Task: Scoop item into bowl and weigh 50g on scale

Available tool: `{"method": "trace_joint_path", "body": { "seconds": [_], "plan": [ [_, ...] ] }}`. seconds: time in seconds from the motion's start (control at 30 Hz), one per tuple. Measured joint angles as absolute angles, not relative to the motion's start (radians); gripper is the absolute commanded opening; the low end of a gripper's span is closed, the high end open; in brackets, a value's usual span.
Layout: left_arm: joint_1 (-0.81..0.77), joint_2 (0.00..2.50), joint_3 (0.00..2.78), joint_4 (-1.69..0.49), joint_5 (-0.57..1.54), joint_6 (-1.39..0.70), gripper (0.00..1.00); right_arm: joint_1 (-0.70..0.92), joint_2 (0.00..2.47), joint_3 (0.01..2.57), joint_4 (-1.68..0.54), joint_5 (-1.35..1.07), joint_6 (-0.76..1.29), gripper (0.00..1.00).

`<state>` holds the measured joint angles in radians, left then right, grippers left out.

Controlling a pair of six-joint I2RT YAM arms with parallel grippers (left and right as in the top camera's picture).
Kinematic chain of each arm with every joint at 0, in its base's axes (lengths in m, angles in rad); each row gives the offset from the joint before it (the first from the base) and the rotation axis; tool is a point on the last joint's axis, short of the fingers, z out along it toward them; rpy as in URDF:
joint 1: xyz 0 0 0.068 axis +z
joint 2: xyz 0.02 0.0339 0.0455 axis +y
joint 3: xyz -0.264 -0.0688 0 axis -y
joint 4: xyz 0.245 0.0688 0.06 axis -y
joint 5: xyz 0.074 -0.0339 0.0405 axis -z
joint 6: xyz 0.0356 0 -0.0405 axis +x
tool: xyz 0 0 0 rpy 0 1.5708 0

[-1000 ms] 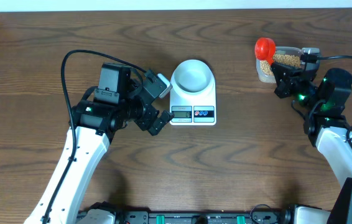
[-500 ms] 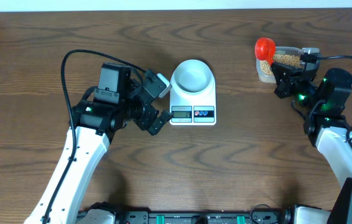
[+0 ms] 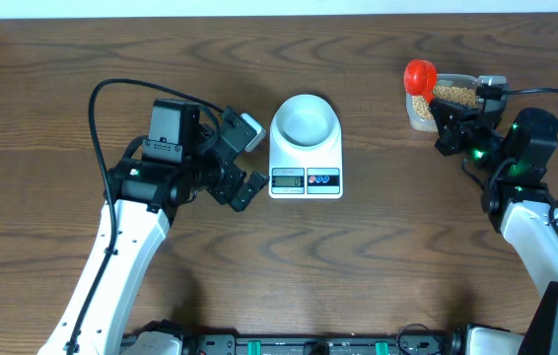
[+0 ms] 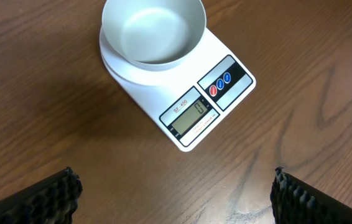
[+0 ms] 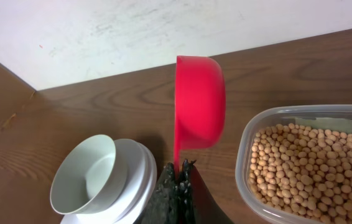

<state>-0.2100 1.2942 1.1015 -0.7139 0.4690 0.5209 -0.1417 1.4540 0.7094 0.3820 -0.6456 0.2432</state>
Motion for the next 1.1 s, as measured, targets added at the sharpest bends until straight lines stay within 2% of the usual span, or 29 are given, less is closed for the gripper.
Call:
{"method": "trace_joint_path", "body": {
  "seconds": [1.1],
  "plan": [
    [-0.21, 1.294, 1.102, -0.748, 0.473, 0.581, 1.0, -0.118, 1.454, 0.709, 0.379, -0.635, 0.243, 0.01]
  ]
}}
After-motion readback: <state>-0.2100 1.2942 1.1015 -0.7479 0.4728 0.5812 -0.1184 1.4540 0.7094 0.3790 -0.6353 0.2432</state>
